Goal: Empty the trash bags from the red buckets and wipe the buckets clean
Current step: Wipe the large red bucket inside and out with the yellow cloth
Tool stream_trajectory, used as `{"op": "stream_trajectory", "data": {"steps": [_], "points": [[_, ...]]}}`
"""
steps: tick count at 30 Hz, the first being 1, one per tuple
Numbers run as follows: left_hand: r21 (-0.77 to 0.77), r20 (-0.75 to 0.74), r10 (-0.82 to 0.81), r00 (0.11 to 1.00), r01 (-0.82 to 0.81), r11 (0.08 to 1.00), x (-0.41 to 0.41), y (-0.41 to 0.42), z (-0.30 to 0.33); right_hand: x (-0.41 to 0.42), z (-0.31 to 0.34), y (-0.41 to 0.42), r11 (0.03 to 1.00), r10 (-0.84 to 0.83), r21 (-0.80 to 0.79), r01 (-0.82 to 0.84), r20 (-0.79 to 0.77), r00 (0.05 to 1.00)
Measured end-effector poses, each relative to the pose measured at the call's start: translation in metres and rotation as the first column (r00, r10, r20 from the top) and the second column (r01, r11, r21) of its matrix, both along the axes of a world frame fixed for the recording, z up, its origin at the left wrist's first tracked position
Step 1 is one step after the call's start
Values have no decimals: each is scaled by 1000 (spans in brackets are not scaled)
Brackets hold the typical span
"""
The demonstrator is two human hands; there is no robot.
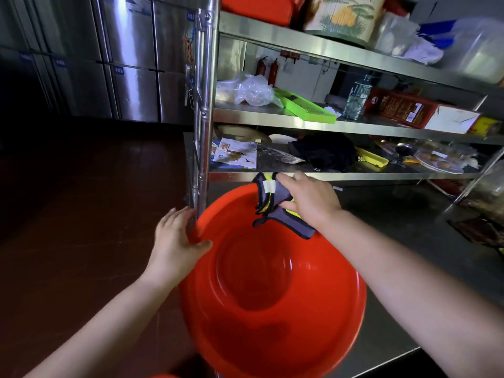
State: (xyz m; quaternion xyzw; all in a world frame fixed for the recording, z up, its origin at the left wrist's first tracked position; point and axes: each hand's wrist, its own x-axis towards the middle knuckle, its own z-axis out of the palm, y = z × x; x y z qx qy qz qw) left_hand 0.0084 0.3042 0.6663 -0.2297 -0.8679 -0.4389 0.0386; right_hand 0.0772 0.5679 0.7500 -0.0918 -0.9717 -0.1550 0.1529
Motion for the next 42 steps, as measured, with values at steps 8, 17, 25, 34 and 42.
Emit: {"op": "stream_trajectory", "data": {"steps": [8,17,25,34,42], "points": [[-30,55,-128,990,130,991,-5,46,23,-23,-4,-51,955,215,203,-218,36,976],[243,251,-110,962,48,969,-2,44,12,-22,-13,-31,974,131,203,-104,-121,984],[362,313,-22,949,-98,927,5,21,-1,9,-29,-2,979,-134,107,171,-288,948],[-57,107,-114,988,121,991,-5,22,28,15,-15,-9,989,43,146,-17,-176,984],[-98,40,-230,972,233,968,-27,47,49,0,-33,-20,933,288,316,-170,-376,881]]}}
